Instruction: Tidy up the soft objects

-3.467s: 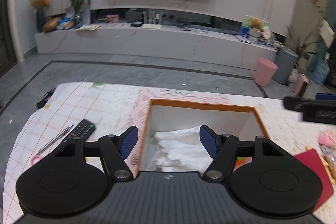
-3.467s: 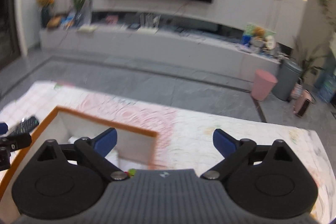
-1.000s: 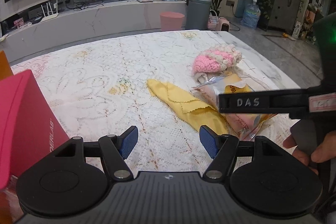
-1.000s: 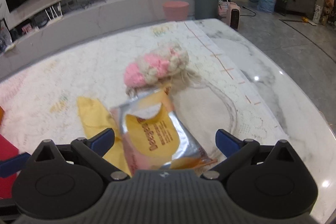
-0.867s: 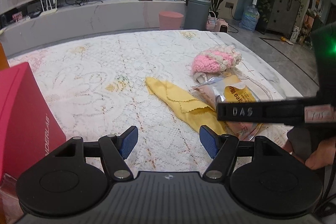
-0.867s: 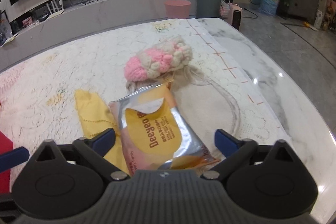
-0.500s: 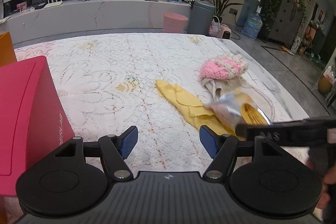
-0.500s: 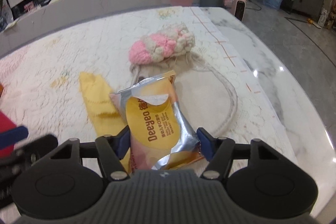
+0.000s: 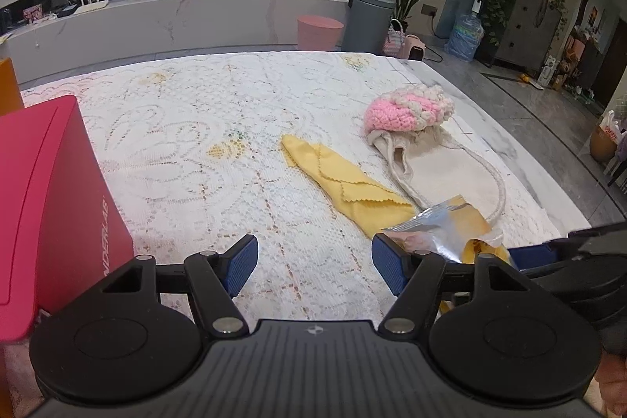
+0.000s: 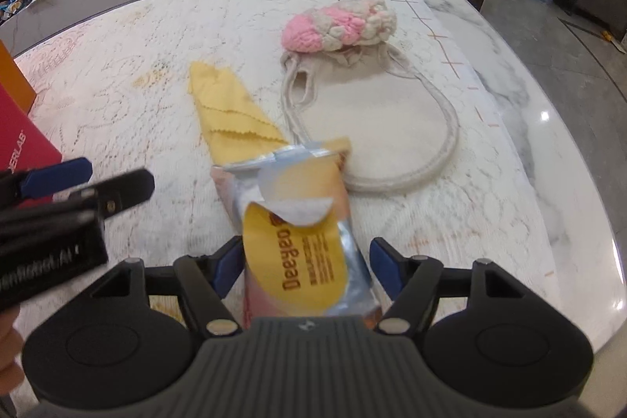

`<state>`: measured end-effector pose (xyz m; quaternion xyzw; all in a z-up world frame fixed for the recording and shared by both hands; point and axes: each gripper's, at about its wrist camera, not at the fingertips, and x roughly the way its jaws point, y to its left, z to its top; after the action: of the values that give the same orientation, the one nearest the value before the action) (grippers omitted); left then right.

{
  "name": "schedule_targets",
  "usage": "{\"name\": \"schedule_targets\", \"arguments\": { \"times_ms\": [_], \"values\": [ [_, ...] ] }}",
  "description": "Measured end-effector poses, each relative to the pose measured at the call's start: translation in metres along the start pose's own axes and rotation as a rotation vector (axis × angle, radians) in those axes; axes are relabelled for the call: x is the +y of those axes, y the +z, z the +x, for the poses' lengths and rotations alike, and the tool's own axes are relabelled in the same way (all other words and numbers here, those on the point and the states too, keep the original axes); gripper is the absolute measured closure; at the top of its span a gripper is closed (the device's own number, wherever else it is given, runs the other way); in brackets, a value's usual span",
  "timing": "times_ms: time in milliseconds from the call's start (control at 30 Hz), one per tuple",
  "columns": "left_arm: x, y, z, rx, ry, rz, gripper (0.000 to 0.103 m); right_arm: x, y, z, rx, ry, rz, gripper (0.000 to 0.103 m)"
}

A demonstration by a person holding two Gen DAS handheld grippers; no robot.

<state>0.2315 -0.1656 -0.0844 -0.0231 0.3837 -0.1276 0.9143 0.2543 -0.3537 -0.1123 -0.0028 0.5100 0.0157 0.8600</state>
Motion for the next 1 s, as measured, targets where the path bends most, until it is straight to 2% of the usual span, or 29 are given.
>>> {"name": "schedule_targets", "arguments": {
  "times_ms": [100, 267, 500, 700, 800, 900, 1000],
  "values": [
    [0.0, -0.001, 0.002, 0.009, 0.003, 0.003, 0.025, 0.005, 0.001, 0.006, 0.0, -0.004, -0.048, 0.04],
    [-0.001, -0.003, 0.004, 0.018, -0.001, 0.009, 0.025, 0.002, 0.0, 0.0, -0.011, 0.014, -0.054, 0.05],
    [-0.004, -0.011, 0.01, 0.022, 0.007, 0.008, 0.025, -0.003, -0.001, -0.018, -0.063, -0.02, -0.055, 0.051],
    [-0.011, -0.018, 0.017, 0.006, -0.049, -0.013, 0.025, -0.013, 0.005, -0.035, -0.133, -0.068, 0.008, 0.051],
    [-0.018, -0.025, 0.021, -0.019, -0.038, -0.006, 0.025, -0.016, 0.004, -0.045, -0.155, -0.091, -0.009, 0.051],
    [-0.026, -0.031, 0.023, -0.052, -0.023, 0.01, 0.025, -0.026, 0.004, -0.052, -0.18, -0.079, 0.035, 0.051],
    [-0.038, -0.032, 0.025, -0.09, -0.046, 0.048, 0.024, -0.037, 0.007, -0.058, -0.211, -0.059, 0.079, 0.051]
  ]
}}
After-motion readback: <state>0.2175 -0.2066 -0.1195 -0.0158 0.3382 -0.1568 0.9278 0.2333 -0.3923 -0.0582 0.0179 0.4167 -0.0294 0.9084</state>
